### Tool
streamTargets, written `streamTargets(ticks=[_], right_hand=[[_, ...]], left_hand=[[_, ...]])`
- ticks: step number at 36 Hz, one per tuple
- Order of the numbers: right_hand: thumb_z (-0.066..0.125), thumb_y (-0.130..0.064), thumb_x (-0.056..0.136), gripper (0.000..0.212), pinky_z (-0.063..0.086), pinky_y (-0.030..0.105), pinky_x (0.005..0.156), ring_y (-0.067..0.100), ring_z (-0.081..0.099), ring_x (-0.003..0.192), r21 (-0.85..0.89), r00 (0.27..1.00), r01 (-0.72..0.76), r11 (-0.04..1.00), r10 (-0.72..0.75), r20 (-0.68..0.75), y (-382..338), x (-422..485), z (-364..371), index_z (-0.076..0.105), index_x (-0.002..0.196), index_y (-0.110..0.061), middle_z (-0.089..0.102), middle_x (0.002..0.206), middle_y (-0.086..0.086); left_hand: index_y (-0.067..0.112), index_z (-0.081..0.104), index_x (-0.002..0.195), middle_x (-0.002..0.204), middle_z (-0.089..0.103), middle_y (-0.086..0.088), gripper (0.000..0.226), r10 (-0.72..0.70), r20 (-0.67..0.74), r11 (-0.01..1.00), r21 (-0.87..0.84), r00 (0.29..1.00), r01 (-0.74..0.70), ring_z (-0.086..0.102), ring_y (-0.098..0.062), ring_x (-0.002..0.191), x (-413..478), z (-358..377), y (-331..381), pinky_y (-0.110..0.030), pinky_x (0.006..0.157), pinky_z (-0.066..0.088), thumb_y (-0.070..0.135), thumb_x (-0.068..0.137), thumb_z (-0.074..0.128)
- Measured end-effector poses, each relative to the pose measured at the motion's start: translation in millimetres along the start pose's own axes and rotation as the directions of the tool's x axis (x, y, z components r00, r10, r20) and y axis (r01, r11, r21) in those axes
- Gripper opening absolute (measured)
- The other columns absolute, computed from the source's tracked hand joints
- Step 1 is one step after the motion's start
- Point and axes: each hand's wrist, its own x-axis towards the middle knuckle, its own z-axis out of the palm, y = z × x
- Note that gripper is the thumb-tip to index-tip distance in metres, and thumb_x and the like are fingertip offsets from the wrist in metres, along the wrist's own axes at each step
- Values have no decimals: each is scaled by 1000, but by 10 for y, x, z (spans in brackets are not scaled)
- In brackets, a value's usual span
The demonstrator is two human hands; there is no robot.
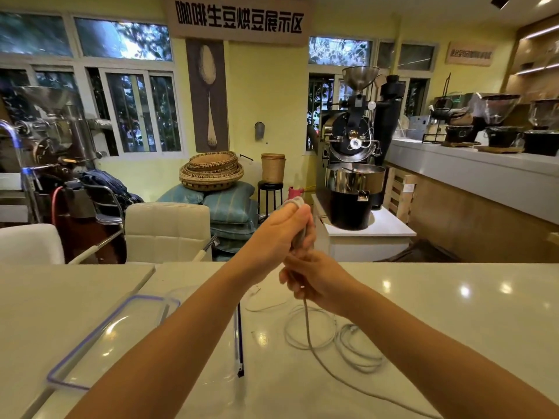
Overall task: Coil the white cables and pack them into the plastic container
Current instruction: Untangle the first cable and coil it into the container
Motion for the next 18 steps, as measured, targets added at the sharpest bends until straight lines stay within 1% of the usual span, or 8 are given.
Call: streamTargets(ticks=[3, 6, 8, 11, 12, 14, 16, 18], right_hand=[[43, -23, 96, 27, 34, 15, 44, 3, 41, 40, -133, 997, -60, 989, 66, 41, 4, -91, 29, 64, 78, -24, 55, 53, -4], [43, -20, 96, 21, 31, 14, 41, 2, 36, 37, -299, 996, -73, 952, 87, 35, -41, -144, 25, 63, 89, -18, 50, 48, -7], [45, -18, 95, 19, 29, 15, 42, 5, 35, 40, -446, 996, -70, 892, 89, 22, -118, -189, 7, 64, 94, -14, 47, 52, -3], [49, -18, 93, 23, 29, 14, 43, 6, 35, 47, -660, 998, -29, 751, 60, 25, -286, -241, -43, 65, 103, -5, 46, 56, -3], [51, -19, 92, 24, 30, 11, 41, 6, 36, 47, -722, 999, -2, 692, 33, 29, -353, -259, -64, 65, 102, -3, 46, 56, -4], [52, -20, 91, 23, 31, 7, 39, 5, 37, 48, -807, 999, 52, 588, -22, 49, -495, -292, -110, 67, 95, -2, 47, 56, -5], [55, -20, 89, 15, 36, 8, 43, 4, 40, 49, -850, 995, 96, 518, -61, 74, -642, -316, -159, 65, 84, -8, 48, 57, -6], [59, -19, 85, 11, 39, 11, 48, 3, 43, 52, -874, 991, 132, 468, -95, 98, -782, -323, -220, 62, 76, -13, 50, 60, -7]], left_hand=[[11, 41, 67, 56, 46, 0, 35, 16, -91, 982, 187, 996, 1, 42, 1, 42, 32, -50, -77, -7, 49, 40, 17, 99, 27], [13, 40, 67, 58, 48, 0, 34, 12, -122, 953, 302, 992, 25, 43, 1, 45, 46, -103, -170, -8, 52, 40, 16, 99, 28], [14, 41, 68, 61, 51, 0, 33, -12, -126, 929, 364, 992, 58, 47, -6, 54, 51, -142, -221, -14, 58, 42, 15, 98, 29], [14, 43, 69, 65, 53, 0, 32, -71, -110, 890, 441, 991, 113, 49, -13, 61, 43, -183, -275, -19, 63, 43, 17, 98, 30], [15, 43, 69, 66, 53, -1, 32, -103, -92, 881, 454, 990, 134, 50, -13, 61, 30, -186, -290, -20, 64, 44, 17, 98, 30], [15, 43, 69, 65, 54, -2, 31, -168, -24, 880, 447, 986, 161, 52, -14, 58, -4, -179, -317, -25, 62, 45, 16, 98, 31], [14, 44, 71, 61, 56, -3, 30, -220, 64, 895, 411, 973, 175, 53, -14, 54, -42, -160, -338, -25, 58, 45, 14, 98, 30], [12, 46, 72, 52, 57, 1, 33, -240, 131, 924, 334, 962, 185, 52, -10, 46, -82, -138, -348, -20, 52, 43, 15, 98, 27]])
